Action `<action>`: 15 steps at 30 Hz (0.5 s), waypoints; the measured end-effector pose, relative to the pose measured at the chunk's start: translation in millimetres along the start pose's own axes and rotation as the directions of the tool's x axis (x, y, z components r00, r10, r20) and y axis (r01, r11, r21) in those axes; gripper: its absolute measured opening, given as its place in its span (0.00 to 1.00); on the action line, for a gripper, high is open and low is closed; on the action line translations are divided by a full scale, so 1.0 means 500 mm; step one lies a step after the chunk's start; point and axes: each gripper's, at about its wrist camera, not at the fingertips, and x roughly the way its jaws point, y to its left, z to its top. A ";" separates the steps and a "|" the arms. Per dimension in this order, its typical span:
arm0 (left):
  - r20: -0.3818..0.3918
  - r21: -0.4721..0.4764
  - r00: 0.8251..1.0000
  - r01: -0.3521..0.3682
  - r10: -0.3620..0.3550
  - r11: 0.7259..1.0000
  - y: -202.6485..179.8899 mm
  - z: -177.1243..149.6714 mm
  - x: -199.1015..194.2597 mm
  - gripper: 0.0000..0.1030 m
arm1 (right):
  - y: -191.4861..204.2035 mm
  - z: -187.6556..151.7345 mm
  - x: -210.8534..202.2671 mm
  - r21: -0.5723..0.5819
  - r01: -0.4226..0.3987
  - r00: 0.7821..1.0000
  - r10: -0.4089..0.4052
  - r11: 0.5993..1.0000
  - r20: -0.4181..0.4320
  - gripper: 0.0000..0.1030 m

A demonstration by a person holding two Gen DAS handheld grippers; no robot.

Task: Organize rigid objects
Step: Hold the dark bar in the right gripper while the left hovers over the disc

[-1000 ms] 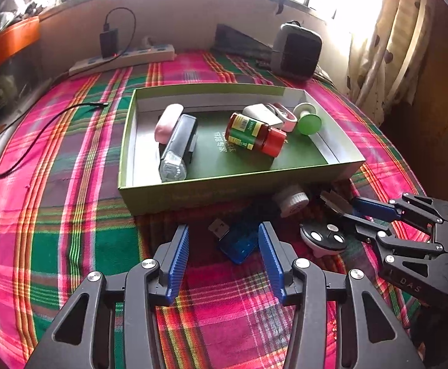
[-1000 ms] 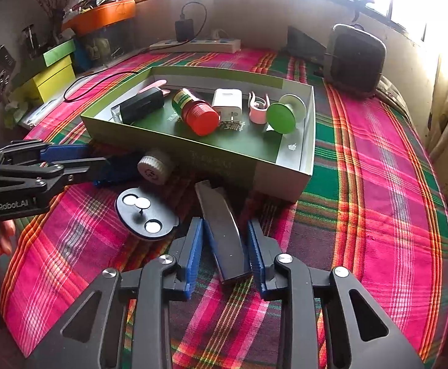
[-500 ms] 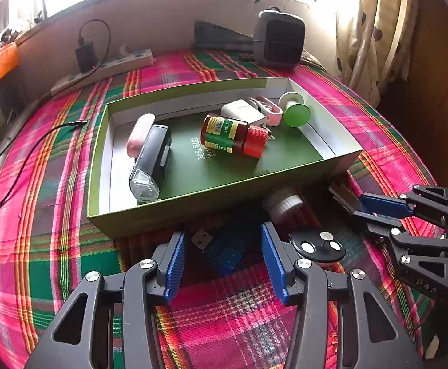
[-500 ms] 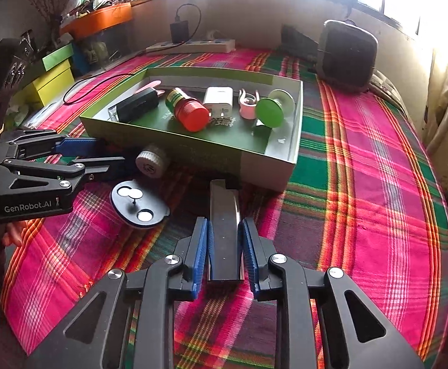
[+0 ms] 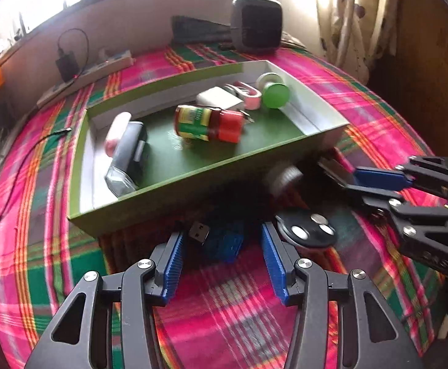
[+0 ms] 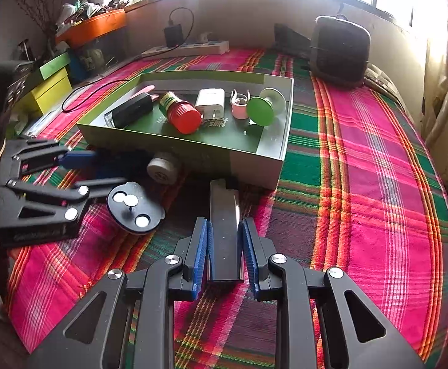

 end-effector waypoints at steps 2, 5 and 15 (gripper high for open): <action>0.001 0.000 1.000 0.013 -0.013 1.000 -0.003 -0.005 -0.006 0.46 | -0.001 0.000 0.001 0.000 -0.004 1.000 0.004 1.000 -0.002 0.24; 0.010 0.007 1.000 0.012 -0.012 1.000 -0.007 -0.006 -0.012 0.46 | -0.001 0.001 0.000 0.001 -0.007 1.000 0.007 1.000 0.001 0.24; 0.011 0.014 1.000 -0.017 0.017 1.000 -0.008 0.018 0.009 0.46 | -0.003 -0.001 0.000 -0.002 0.020 1.000 -0.020 1.000 -0.005 0.24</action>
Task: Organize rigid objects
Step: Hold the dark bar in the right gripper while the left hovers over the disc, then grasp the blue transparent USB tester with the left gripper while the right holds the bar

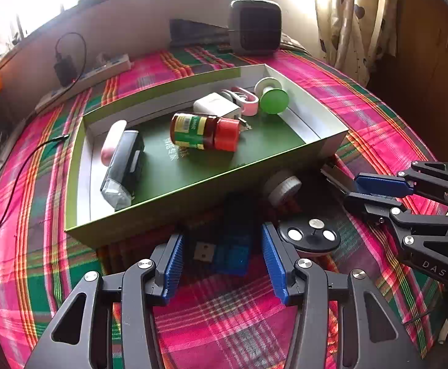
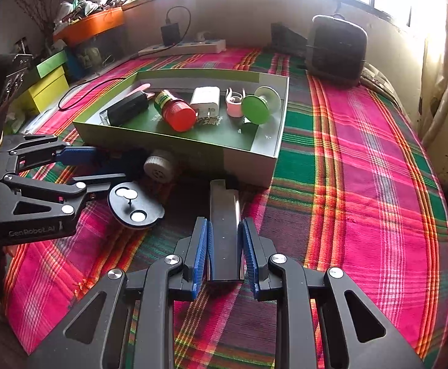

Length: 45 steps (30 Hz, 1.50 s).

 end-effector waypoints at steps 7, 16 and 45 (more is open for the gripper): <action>-0.001 0.010 1.000 -0.006 0.006 1.000 -0.006 0.008 0.010 0.44 | -0.001 0.001 0.001 -0.007 0.006 1.000 -0.006 1.000 -0.002 0.24; 0.006 0.008 1.000 -0.009 0.009 1.000 -0.009 0.006 0.009 0.35 | 0.002 0.002 0.004 -0.014 0.014 1.000 -0.014 1.000 -0.004 0.24; 0.020 -0.044 1.000 -0.012 0.013 0.999 0.001 -0.002 -0.002 0.20 | 0.013 0.003 0.002 -0.025 0.052 0.999 -0.052 0.998 -0.002 0.24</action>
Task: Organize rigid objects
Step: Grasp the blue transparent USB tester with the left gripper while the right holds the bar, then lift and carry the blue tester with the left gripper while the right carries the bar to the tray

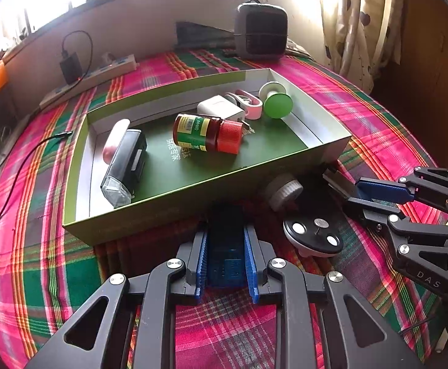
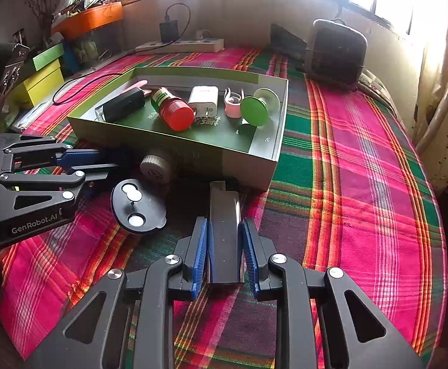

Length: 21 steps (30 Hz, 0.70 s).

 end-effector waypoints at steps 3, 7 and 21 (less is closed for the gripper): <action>0.003 -0.008 1.000 0.004 -0.004 1.000 0.003 -0.003 -0.004 0.20 | 0.001 -0.001 -0.003 0.000 0.000 1.000 0.000 1.000 0.005 0.23; 0.010 -0.022 1.000 0.000 0.001 1.000 0.008 -0.006 -0.011 0.20 | -0.001 -0.003 -0.008 0.013 -0.001 1.000 0.001 1.000 0.013 0.23; 0.037 -0.036 0.999 0.005 -0.004 0.999 0.008 -0.015 -0.037 0.20 | -0.005 -0.005 -0.019 0.033 -0.008 1.000 0.007 0.999 0.028 0.24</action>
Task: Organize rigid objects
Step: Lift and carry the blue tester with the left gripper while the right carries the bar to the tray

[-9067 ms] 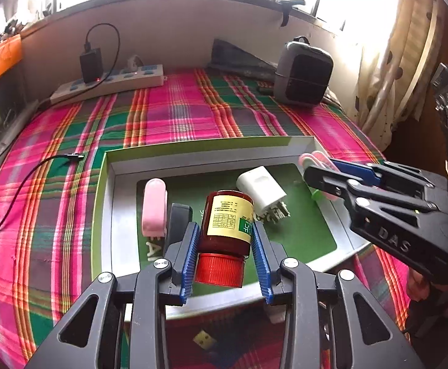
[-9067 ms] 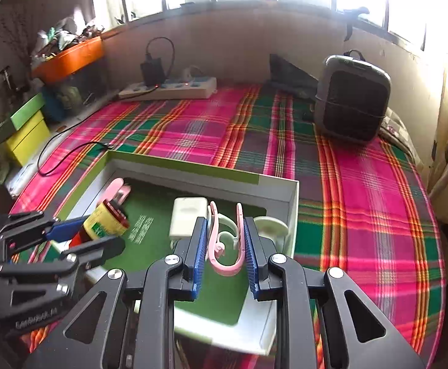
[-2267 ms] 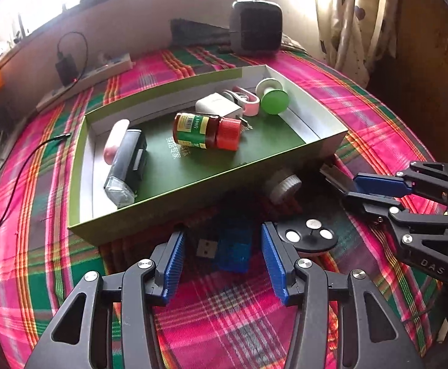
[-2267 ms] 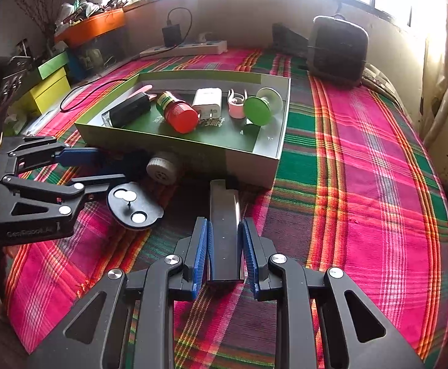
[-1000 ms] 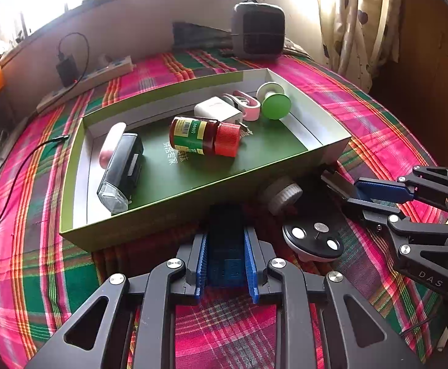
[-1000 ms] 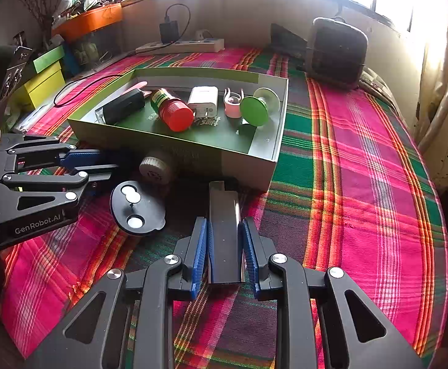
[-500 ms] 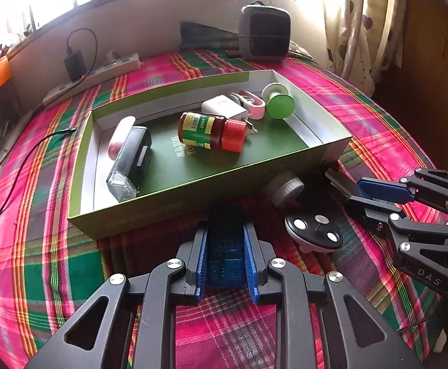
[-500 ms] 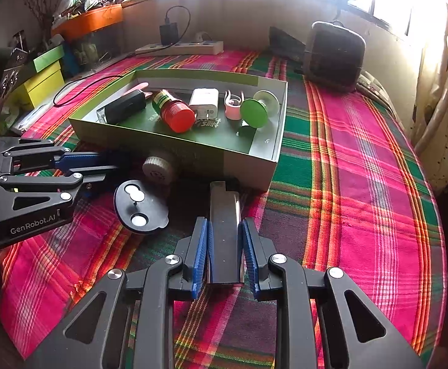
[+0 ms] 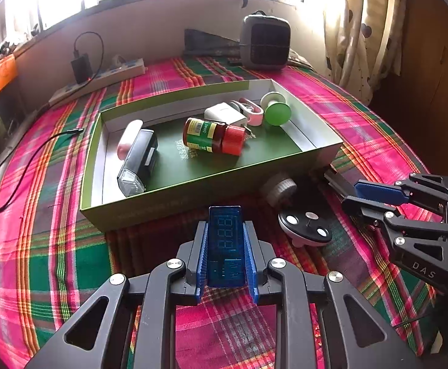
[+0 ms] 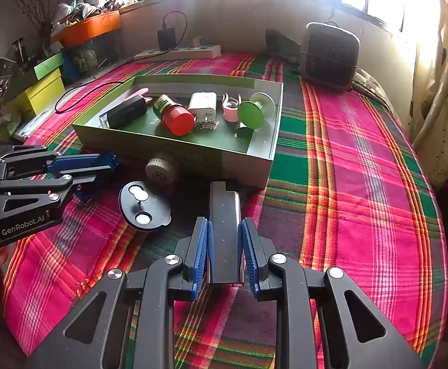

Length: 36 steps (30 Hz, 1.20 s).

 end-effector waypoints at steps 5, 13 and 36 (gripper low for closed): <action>0.018 -0.007 1.000 -0.007 0.007 1.000 0.003 -0.002 -0.017 0.20 | -0.002 0.000 -0.015 0.009 0.002 1.000 -0.002 1.000 0.020 0.23; 0.041 -0.016 0.999 -0.011 0.012 1.000 0.007 0.001 -0.041 0.20 | 0.002 0.004 -0.034 0.013 -0.002 0.999 0.001 1.000 0.044 0.23; 0.112 -0.034 0.993 -0.042 0.046 0.999 0.040 0.042 -0.085 0.20 | 0.012 0.058 -0.063 -0.006 -0.011 0.995 0.011 1.000 0.104 0.23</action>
